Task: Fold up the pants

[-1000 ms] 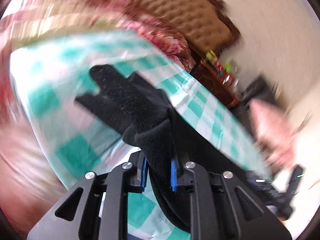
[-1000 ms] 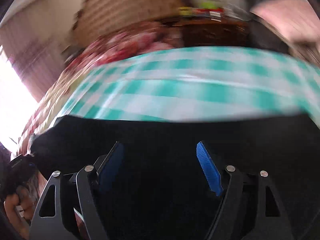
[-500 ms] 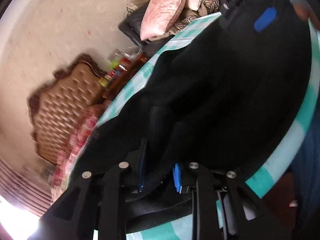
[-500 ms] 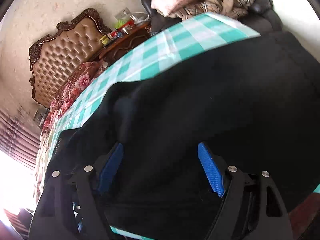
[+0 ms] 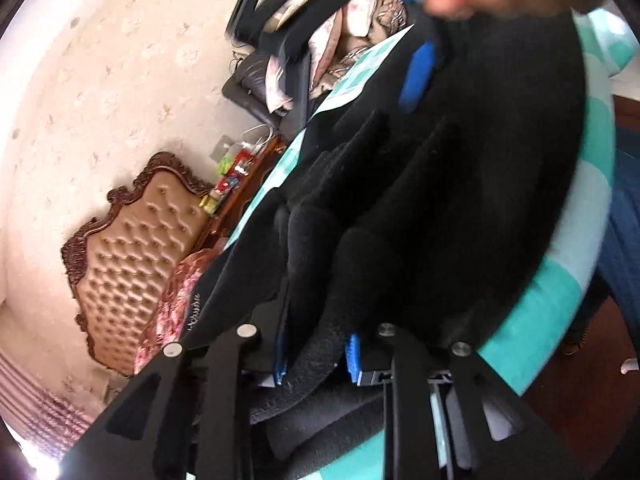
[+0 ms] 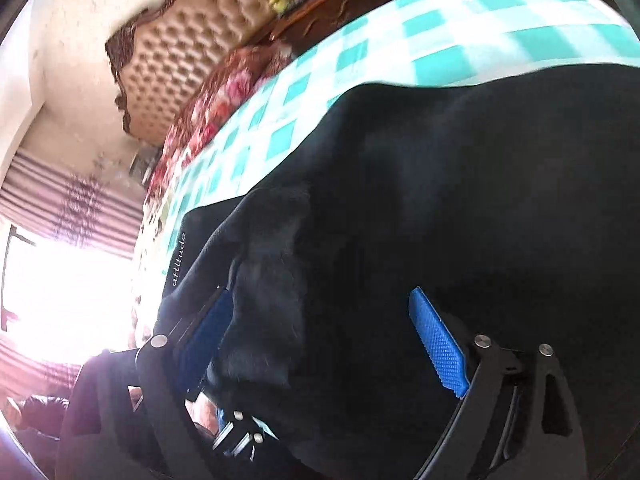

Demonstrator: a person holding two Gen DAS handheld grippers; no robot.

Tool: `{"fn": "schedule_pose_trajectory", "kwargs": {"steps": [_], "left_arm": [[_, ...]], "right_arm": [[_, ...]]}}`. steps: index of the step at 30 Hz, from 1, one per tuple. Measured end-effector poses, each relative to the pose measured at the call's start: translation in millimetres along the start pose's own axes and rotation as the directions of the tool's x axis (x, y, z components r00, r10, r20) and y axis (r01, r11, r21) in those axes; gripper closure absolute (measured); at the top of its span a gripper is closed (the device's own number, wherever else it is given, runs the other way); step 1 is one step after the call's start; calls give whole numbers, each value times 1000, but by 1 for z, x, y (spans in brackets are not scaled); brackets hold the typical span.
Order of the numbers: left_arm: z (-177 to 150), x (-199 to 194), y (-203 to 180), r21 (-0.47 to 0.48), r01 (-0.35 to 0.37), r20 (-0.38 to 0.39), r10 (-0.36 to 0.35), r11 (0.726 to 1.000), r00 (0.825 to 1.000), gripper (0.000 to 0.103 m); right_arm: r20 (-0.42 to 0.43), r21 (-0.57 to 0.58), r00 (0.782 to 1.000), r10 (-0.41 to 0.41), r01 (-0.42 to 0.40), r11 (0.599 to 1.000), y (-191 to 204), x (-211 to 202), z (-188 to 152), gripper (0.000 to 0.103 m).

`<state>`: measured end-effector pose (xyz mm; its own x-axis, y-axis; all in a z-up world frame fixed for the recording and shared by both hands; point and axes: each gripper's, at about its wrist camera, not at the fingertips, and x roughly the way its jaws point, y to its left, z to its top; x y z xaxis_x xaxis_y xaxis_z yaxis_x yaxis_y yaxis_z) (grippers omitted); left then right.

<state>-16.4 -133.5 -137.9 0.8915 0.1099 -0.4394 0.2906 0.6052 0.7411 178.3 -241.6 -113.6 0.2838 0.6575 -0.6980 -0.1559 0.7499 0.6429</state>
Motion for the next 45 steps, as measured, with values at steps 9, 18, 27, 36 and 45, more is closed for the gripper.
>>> {"fn": "schedule_pose_trajectory", "kwargs": {"steps": [9, 18, 27, 36, 45], "left_arm": [[-8, -7, 0, -11, -12, 40, 13, 1000, 999, 84], [-4, -5, 8, -94, 62, 51, -57, 994, 997, 73], [-98, -65, 101, -540, -32, -32, 17, 841, 999, 44], [-102, -31, 106, -444, -64, -57, 43, 894, 997, 61], [-138, 16, 35, 176, -258, -56, 271, 950, 961, 89]], "right_arm": [[-20, -170, 985, -170, 164, 972, 46, 47, 31, 82], [23, -279, 974, -225, 223, 934, 39, 38, 28, 95], [66, -362, 950, -304, 307, 880, 50, 46, 12, 95], [196, -380, 948, -250, 309, 872, 123, 1, -5, 78], [231, -495, 888, -398, 459, 738, 123, 76, -60, 103]]}}
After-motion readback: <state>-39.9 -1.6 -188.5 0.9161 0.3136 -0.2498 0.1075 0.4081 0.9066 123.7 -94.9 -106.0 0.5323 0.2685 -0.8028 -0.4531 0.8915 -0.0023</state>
